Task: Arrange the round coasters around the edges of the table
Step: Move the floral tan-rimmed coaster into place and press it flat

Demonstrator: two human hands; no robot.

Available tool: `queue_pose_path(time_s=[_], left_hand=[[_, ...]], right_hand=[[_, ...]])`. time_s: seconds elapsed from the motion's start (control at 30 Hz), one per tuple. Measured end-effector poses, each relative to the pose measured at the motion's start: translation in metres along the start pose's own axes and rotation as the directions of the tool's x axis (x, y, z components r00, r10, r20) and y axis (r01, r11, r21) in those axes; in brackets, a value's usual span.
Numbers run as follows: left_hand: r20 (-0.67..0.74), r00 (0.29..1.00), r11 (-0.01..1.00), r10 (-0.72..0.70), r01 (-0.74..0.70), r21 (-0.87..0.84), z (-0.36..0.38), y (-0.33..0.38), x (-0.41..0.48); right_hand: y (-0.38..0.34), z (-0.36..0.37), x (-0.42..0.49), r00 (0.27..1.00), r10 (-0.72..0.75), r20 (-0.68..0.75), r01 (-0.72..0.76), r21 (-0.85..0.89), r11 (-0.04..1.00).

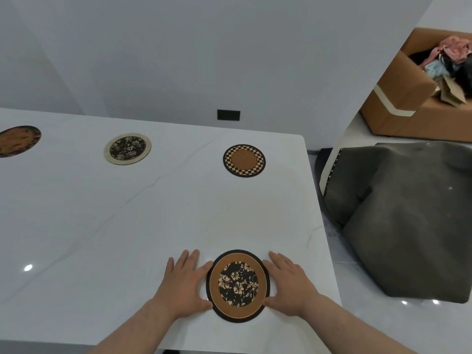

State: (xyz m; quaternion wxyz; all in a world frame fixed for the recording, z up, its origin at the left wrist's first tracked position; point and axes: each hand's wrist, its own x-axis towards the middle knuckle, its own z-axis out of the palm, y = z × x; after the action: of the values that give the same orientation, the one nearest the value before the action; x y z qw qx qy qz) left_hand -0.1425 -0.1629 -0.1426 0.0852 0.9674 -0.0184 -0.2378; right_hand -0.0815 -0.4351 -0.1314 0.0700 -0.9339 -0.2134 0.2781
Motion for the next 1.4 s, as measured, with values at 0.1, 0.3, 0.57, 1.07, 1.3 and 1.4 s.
queue_pose_path(time_s=[0.1, 0.3, 0.57, 1.07, 1.3, 1.4], left_hand=[[0.017, 1.0, 1.0, -0.013, 0.013, -0.011, 0.001, 0.0, 0.001], [0.031, 0.999, 1.0, -0.029, 0.029, -0.008, 0.001, 0.003, 0.005], [0.048, 0.998, 0.999, -0.049, 0.049, 0.001, 0.002, 0.005, 0.01], [0.071, 0.996, 0.998, -0.059, 0.058, 0.017, -0.003, 0.009, 0.009], [0.045, 0.996, 0.985, -0.074, 0.08, -0.152, -0.048, -0.005, 0.009], [0.017, 0.992, 0.941, -0.128, 0.127, -0.315, -0.083, -0.017, 0.007]], right_hand=[[0.001, 0.0, 0.001, 1.0, -0.002, 0.002, 0.002, 0.002, 1.0], [0.006, 0.002, 0.003, 1.0, -0.012, -0.001, 0.012, 0.004, 1.0], [0.007, 0.004, 0.004, 1.0, -0.011, 0.002, 0.011, -0.002, 1.0], [0.003, 0.002, 0.004, 1.0, 0.01, 0.024, -0.01, -0.005, 1.0], [0.007, -0.054, 0.005, 0.997, 0.053, 0.048, -0.055, 0.034, 0.998], [0.009, -0.082, 0.006, 0.996, 0.069, -0.052, -0.066, 0.067, 0.996]])
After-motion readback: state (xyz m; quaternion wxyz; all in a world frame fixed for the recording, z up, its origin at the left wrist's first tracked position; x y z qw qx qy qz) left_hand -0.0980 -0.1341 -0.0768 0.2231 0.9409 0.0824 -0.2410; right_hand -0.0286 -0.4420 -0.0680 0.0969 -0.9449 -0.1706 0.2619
